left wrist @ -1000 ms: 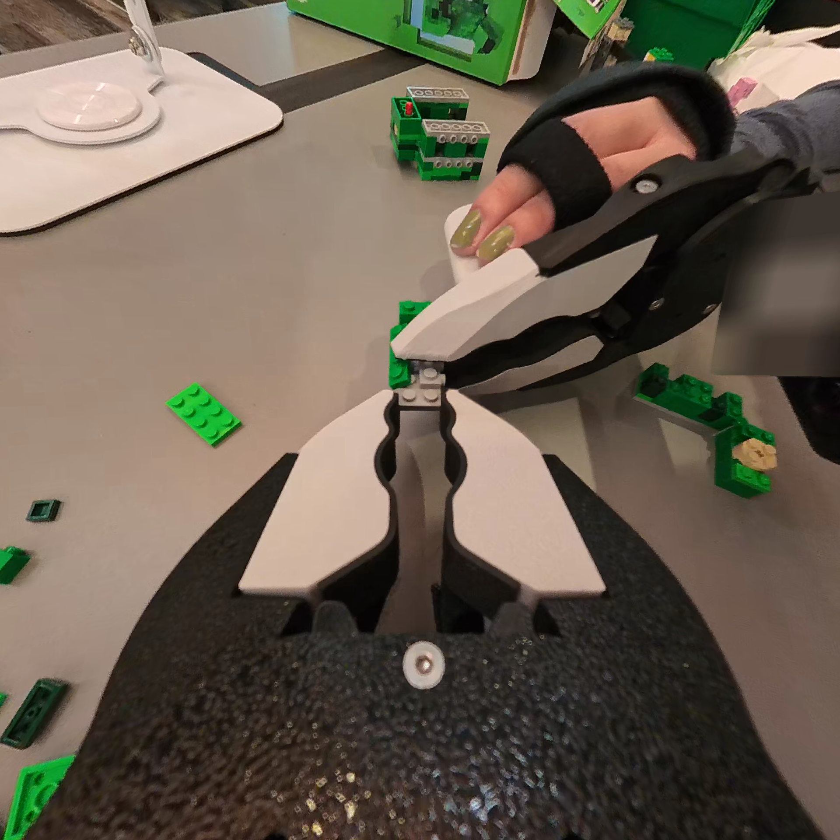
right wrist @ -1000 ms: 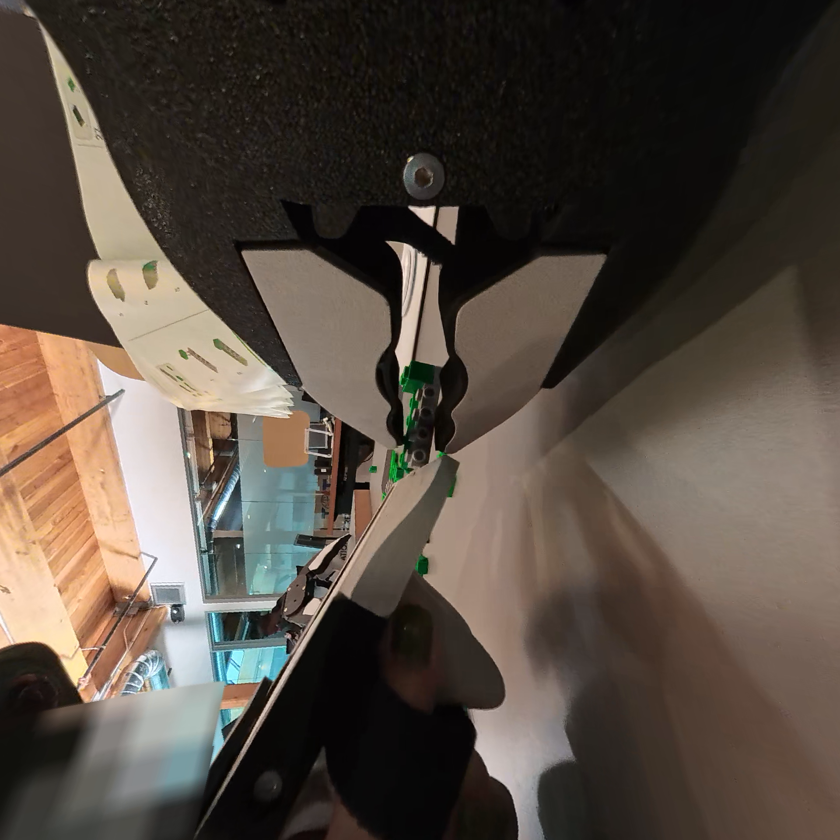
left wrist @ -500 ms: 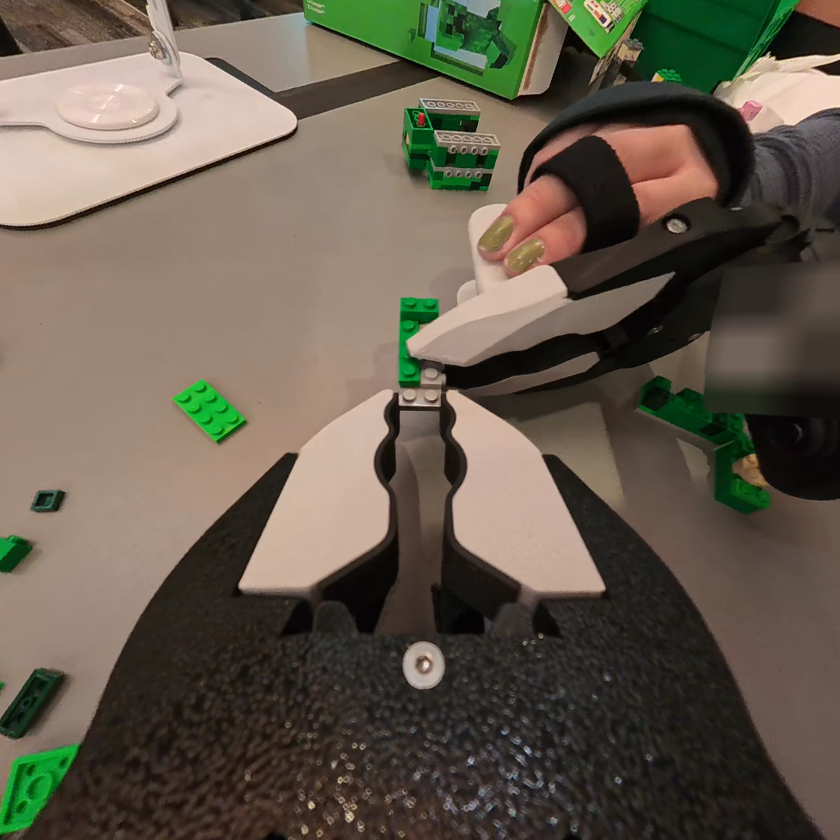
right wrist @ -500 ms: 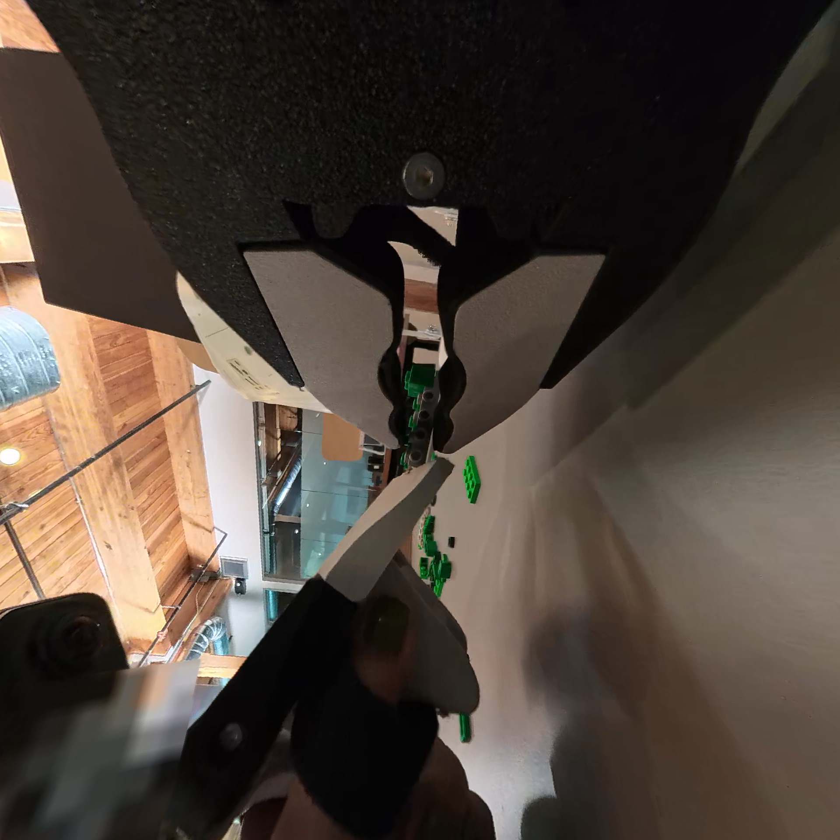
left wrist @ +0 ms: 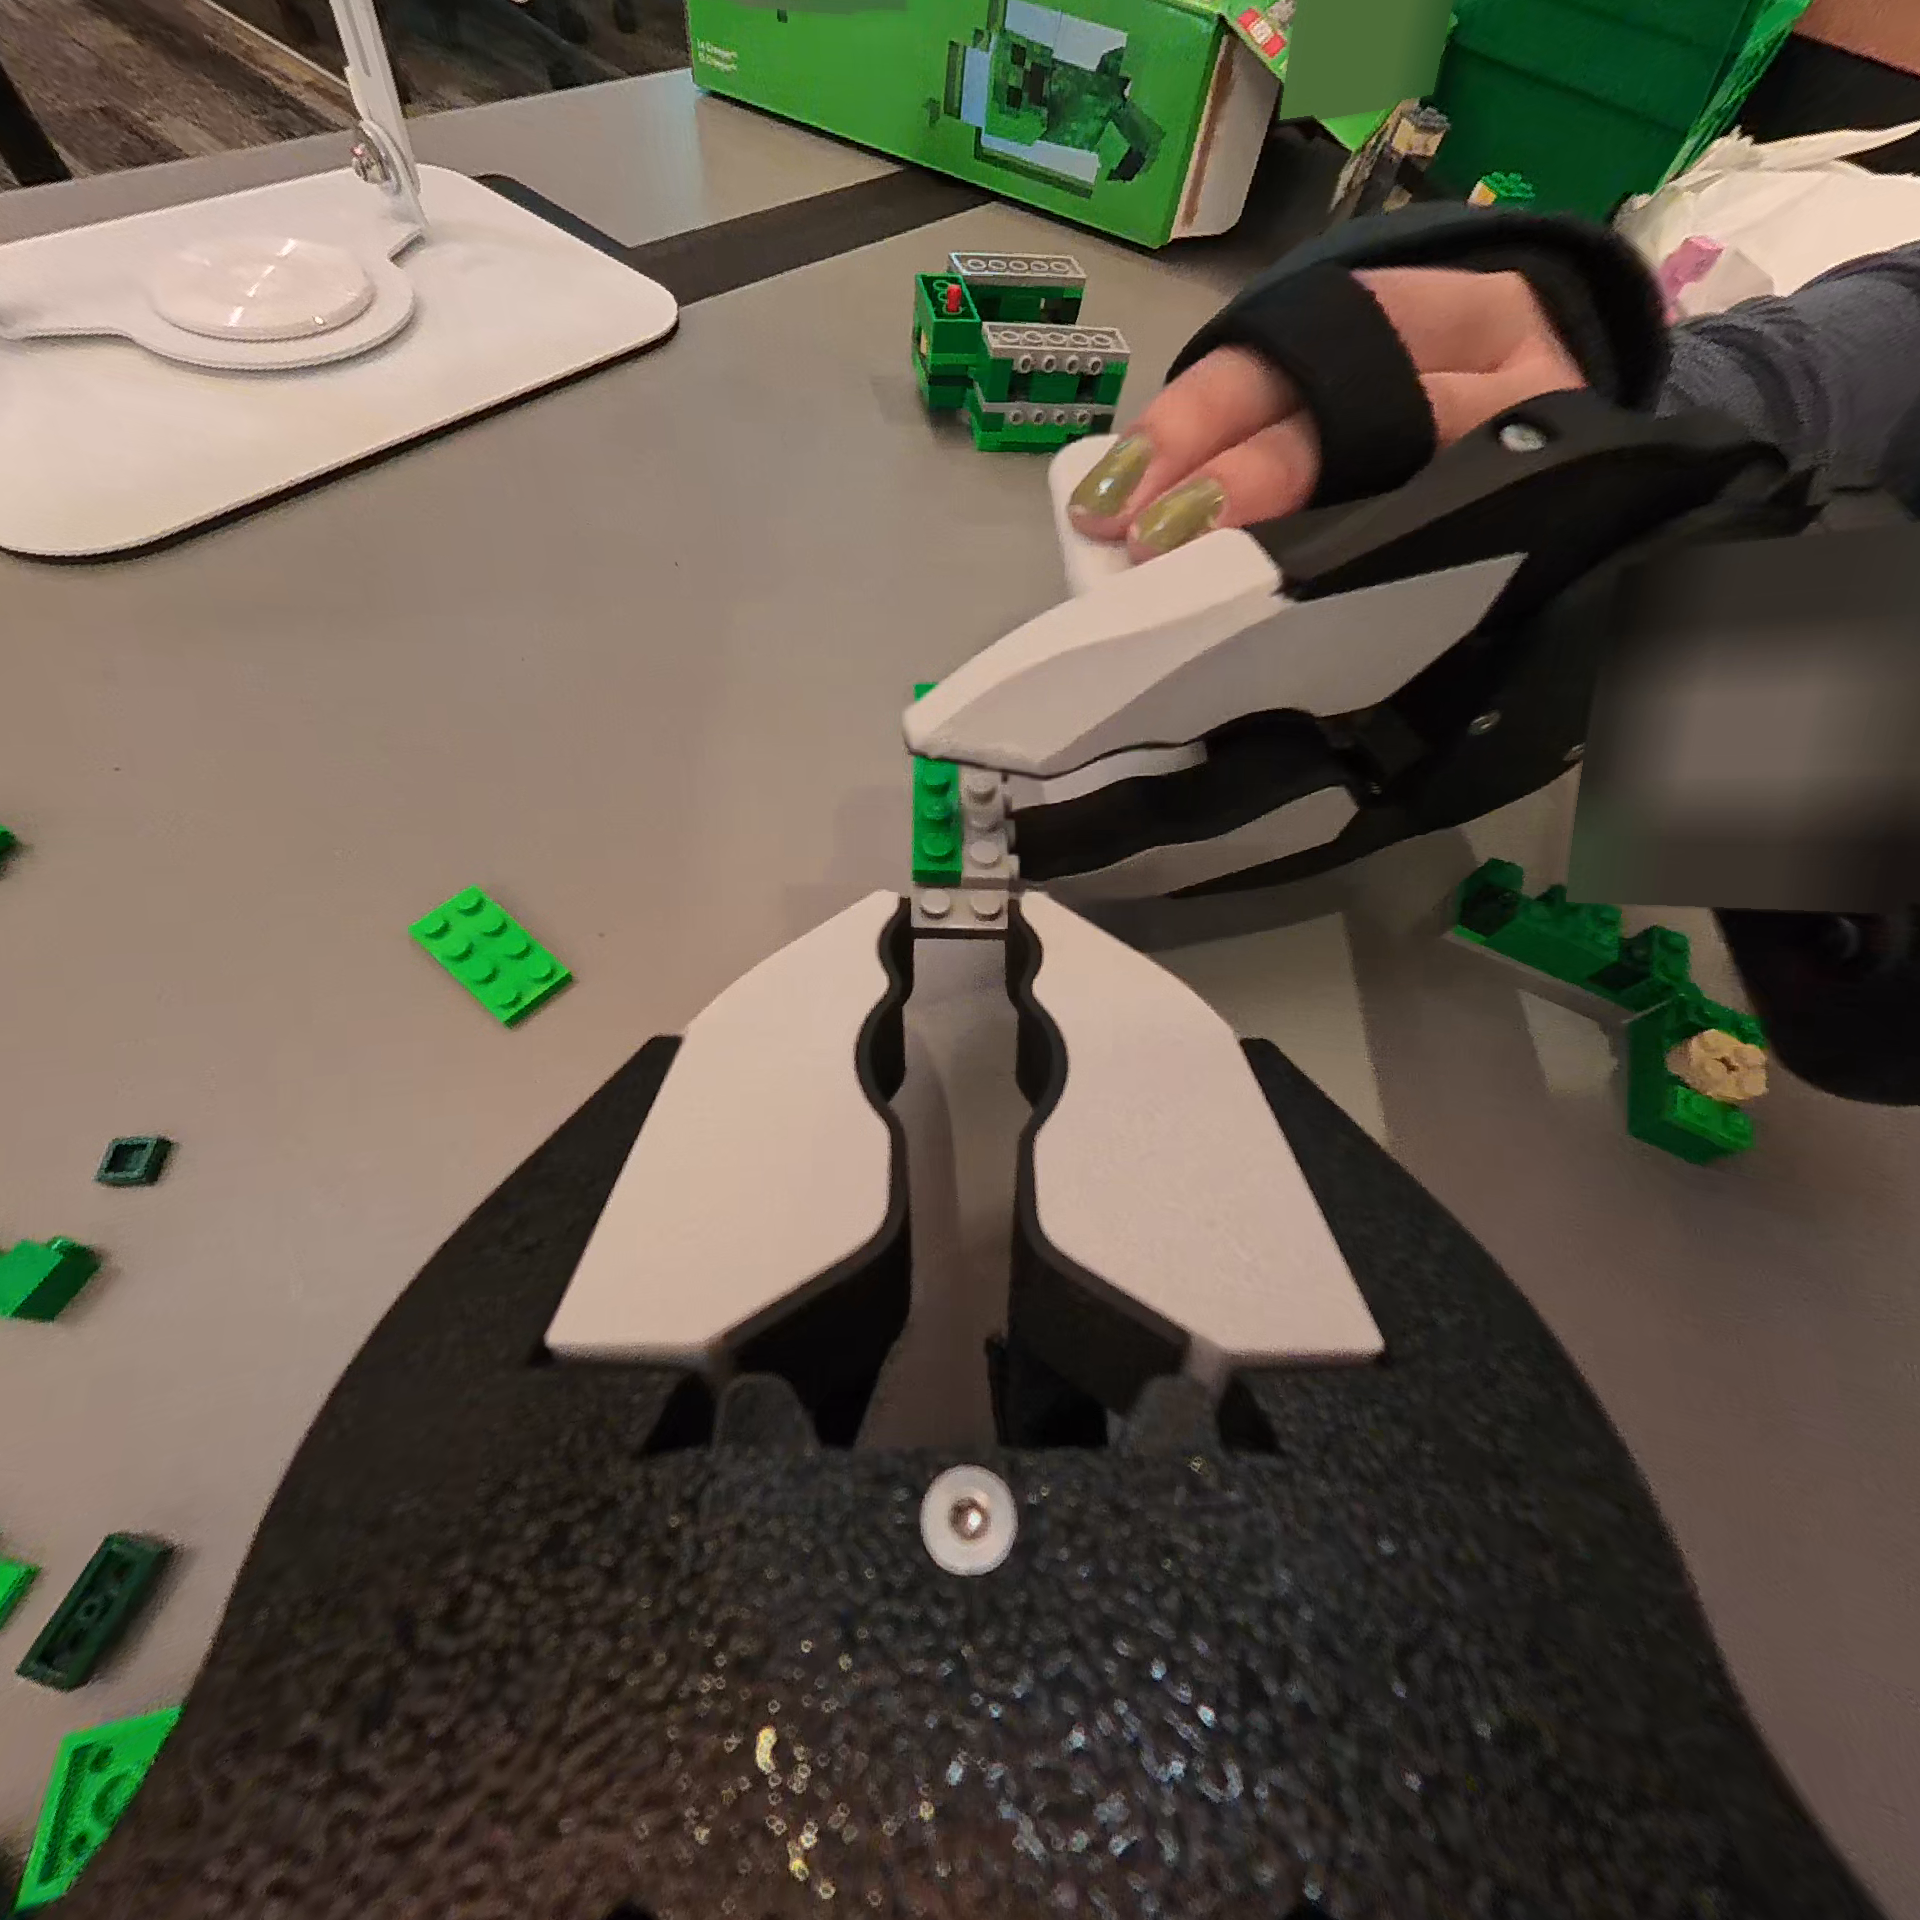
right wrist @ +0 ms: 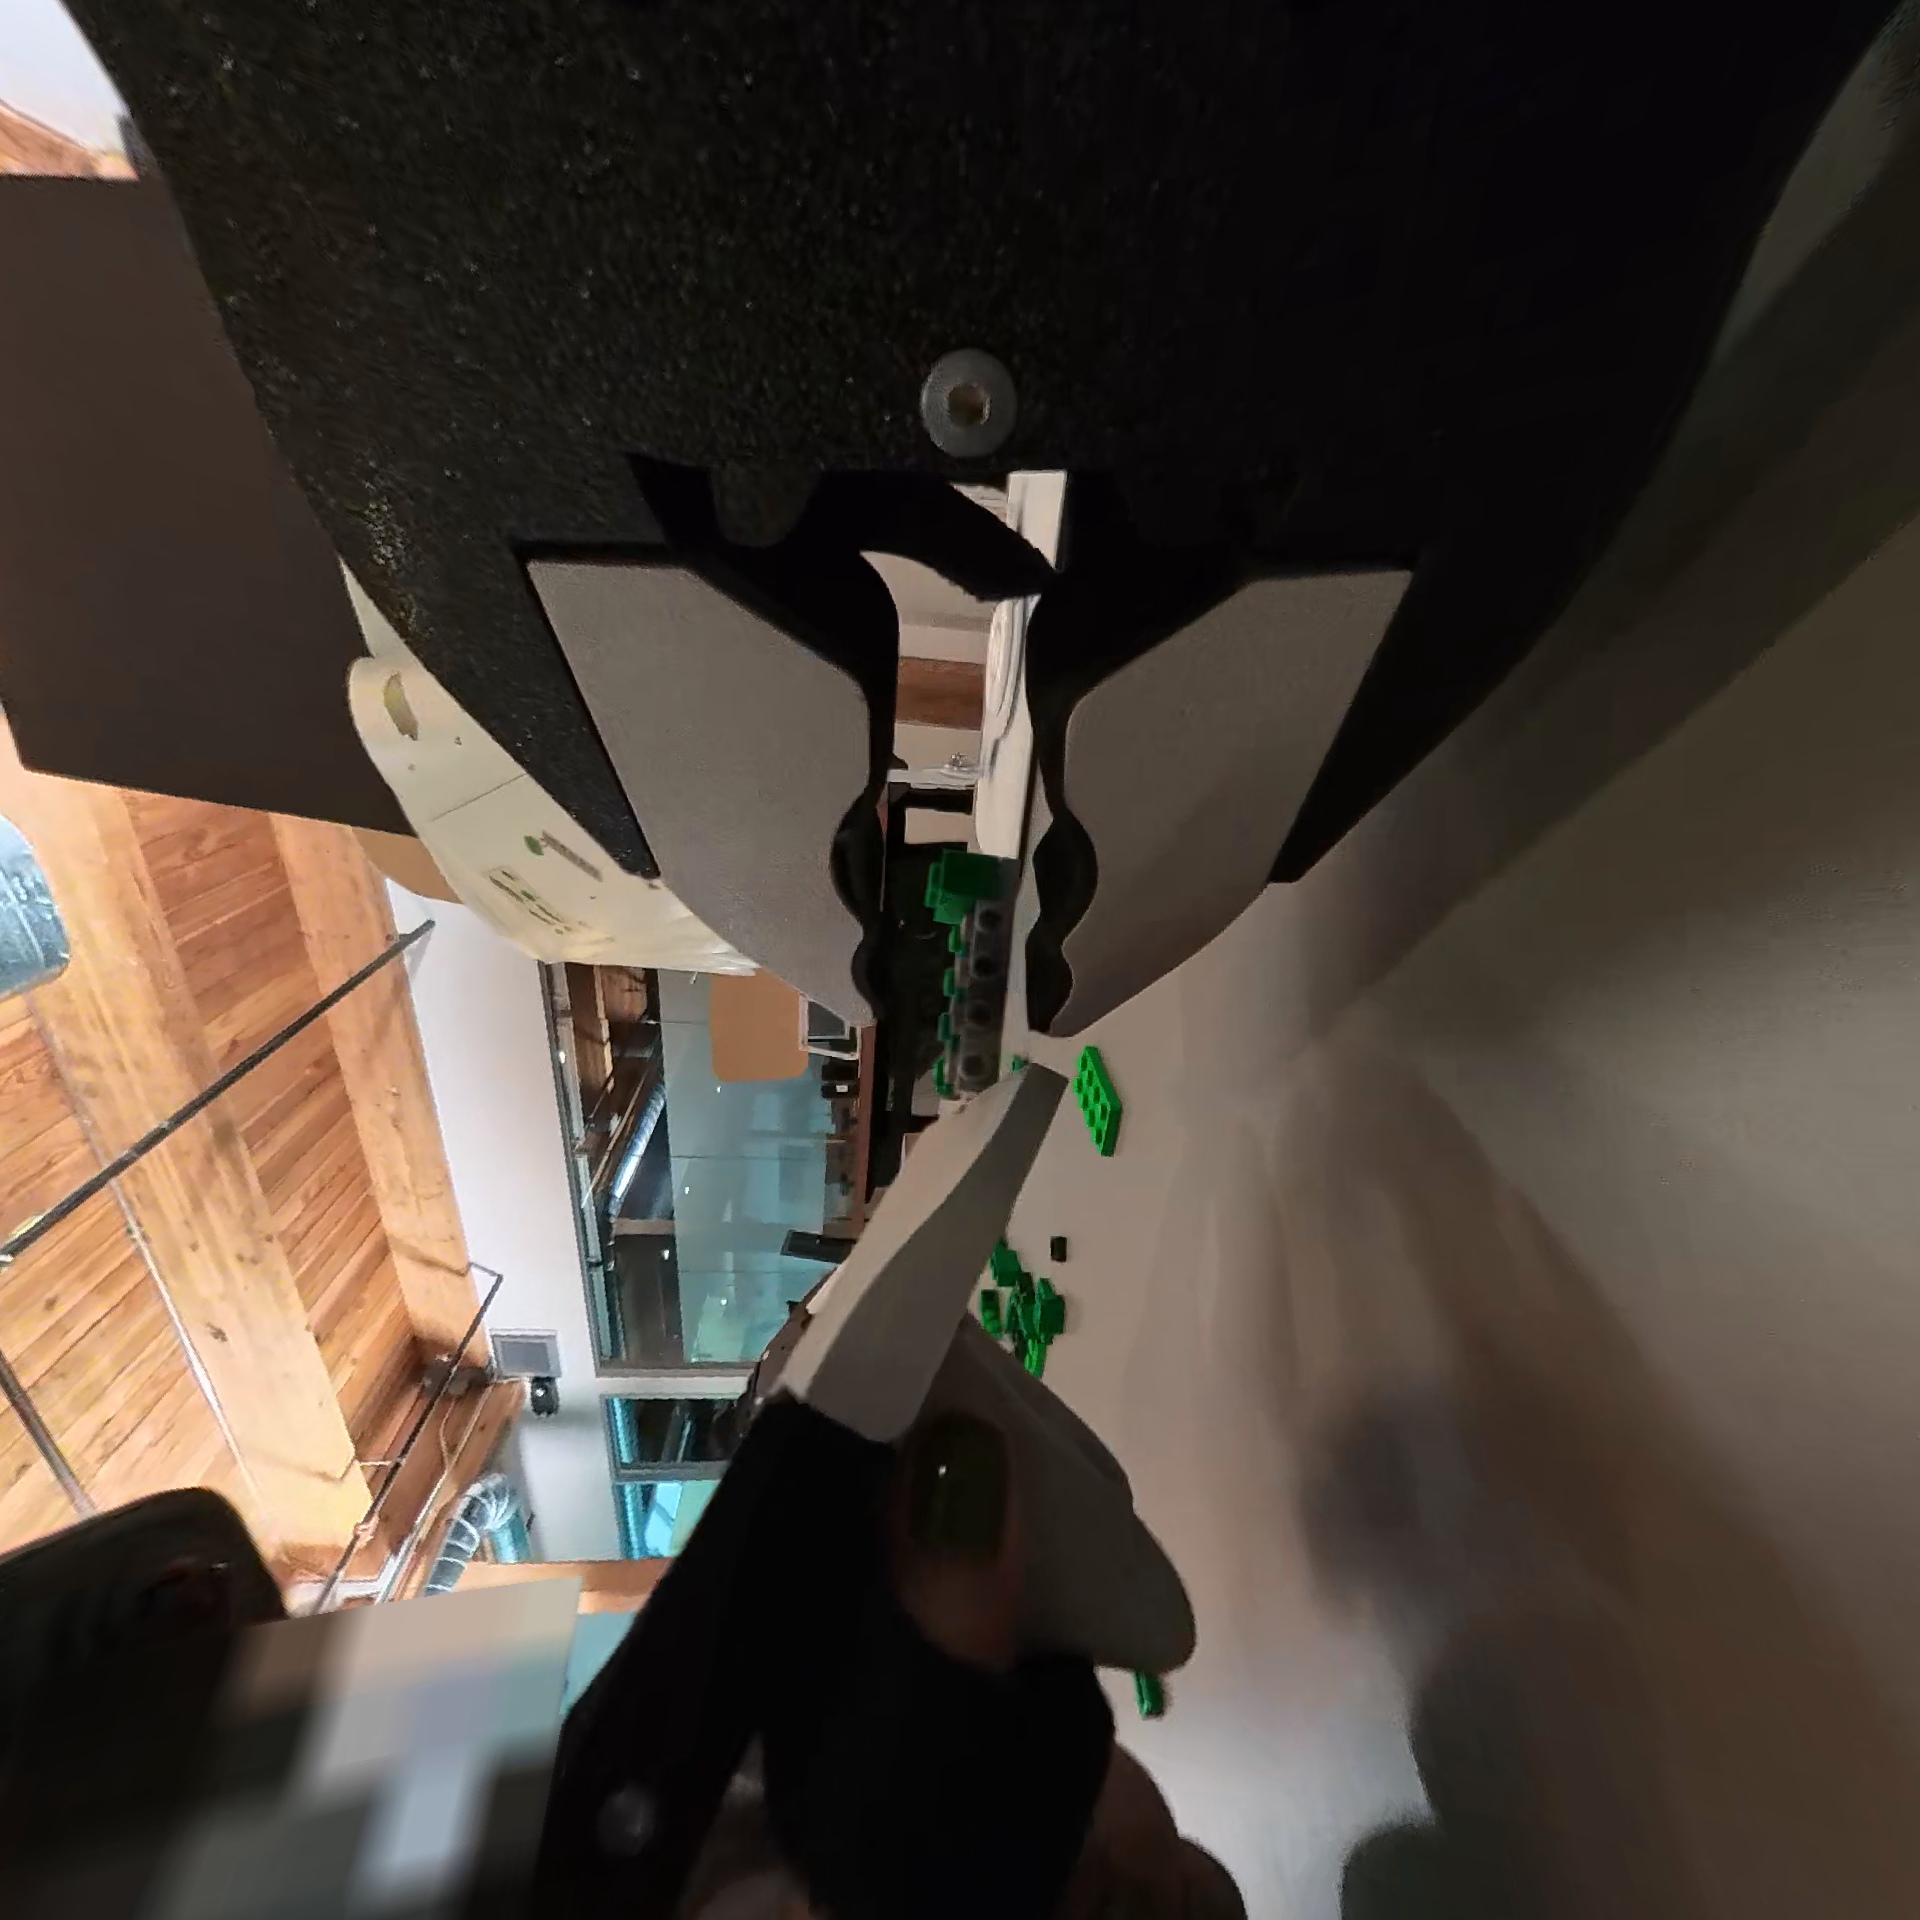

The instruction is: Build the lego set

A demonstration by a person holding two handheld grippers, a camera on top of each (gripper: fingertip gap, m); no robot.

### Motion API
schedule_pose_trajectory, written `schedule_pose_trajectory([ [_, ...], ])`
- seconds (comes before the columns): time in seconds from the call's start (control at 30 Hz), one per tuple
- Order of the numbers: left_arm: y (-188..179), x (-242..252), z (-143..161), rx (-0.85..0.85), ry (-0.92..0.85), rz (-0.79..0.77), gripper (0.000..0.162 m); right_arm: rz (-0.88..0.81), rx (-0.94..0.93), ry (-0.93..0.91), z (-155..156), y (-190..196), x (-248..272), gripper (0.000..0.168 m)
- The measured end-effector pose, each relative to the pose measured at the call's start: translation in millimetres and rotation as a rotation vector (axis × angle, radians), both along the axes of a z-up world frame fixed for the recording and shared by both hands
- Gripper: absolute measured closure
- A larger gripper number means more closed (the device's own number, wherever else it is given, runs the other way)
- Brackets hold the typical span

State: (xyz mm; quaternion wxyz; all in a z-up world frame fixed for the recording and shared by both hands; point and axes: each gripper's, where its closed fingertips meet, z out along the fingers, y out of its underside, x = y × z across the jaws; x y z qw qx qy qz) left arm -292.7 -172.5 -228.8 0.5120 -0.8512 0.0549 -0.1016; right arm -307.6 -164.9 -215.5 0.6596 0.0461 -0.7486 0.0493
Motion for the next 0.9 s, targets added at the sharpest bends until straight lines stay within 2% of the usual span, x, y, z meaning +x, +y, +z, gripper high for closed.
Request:
schedule_pose_trajectory([
  [0.13,0,3,0,0.0,0.017,-0.015,0.146,0.004,0.034,0.011,-2,1,0,0.158],
  [0.37,0,6,-1,-0.005,0.002,-0.023,0.146,0.007,0.031,-0.037,-3,2,2,0.159],
  [0.7,2,5,-5,-0.005,0.042,-0.035,0.145,0.007,-0.076,-0.139,-11,4,1,0.159],
  [0.9,3,7,-1,0.02,0.023,-0.034,0.132,0.015,-0.097,-0.125,-9,5,1,0.159],
])
